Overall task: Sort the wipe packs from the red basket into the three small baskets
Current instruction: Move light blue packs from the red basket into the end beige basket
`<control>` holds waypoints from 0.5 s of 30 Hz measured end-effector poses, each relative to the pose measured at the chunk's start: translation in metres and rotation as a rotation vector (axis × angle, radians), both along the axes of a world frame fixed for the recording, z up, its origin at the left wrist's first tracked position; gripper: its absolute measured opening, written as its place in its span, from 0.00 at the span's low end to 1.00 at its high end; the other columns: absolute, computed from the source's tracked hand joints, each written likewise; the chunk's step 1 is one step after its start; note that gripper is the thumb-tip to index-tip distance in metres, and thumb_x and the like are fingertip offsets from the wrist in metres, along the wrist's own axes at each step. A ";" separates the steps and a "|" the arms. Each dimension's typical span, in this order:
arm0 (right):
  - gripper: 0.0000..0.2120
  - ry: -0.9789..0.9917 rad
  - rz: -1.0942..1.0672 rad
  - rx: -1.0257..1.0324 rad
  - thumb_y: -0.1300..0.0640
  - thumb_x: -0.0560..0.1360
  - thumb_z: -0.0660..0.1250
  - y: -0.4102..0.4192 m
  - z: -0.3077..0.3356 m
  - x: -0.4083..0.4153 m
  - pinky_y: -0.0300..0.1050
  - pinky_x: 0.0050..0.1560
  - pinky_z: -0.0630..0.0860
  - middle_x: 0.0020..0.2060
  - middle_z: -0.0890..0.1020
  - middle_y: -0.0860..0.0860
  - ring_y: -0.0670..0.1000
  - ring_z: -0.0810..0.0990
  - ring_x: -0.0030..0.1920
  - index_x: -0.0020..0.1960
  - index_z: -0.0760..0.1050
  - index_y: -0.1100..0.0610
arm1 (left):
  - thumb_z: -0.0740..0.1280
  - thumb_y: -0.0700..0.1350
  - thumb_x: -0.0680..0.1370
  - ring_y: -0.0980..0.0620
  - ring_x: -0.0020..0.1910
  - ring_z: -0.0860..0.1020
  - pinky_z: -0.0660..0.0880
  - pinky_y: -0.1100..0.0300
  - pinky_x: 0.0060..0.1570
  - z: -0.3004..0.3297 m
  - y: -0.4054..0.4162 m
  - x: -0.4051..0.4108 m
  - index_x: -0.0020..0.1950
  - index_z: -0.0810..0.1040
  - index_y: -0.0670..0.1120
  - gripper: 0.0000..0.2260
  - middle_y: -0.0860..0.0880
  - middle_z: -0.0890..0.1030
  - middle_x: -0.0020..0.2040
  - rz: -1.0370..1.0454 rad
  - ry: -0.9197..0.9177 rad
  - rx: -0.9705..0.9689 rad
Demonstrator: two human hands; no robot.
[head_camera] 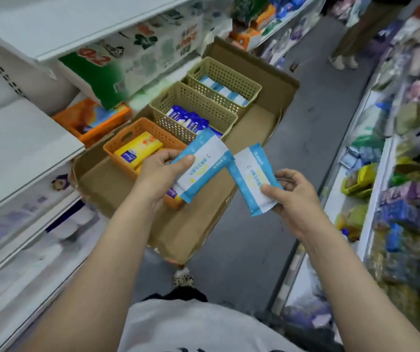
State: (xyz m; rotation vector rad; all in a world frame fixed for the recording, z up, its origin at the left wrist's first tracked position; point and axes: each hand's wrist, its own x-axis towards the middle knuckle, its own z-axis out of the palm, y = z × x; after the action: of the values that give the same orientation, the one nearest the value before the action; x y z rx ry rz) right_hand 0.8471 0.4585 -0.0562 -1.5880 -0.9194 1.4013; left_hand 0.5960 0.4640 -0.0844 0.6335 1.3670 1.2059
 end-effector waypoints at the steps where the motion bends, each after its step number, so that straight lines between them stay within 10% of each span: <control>1: 0.16 -0.002 0.031 -0.014 0.71 0.73 0.71 0.018 0.003 0.004 0.45 0.37 0.81 0.48 0.84 0.54 0.53 0.84 0.45 0.53 0.74 0.54 | 0.75 0.42 0.73 0.56 0.33 0.82 0.77 0.65 0.33 0.000 0.014 0.006 0.42 0.79 0.48 0.06 0.51 0.84 0.36 0.002 0.001 -0.002; 15: 0.17 0.072 0.222 -0.141 0.64 0.75 0.71 0.247 -0.032 0.010 0.42 0.41 0.82 0.48 0.85 0.55 0.48 0.84 0.40 0.62 0.74 0.66 | 0.76 0.44 0.72 0.60 0.32 0.82 0.75 0.68 0.29 -0.011 0.147 0.025 0.44 0.80 0.46 0.06 0.54 0.85 0.35 0.258 0.078 -0.099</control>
State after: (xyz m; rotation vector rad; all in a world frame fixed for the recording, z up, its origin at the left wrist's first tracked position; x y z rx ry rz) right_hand 0.8573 0.7057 -0.0879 -1.5634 -0.9965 1.6989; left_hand 0.6209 0.6114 -0.0951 0.4467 1.6008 1.3185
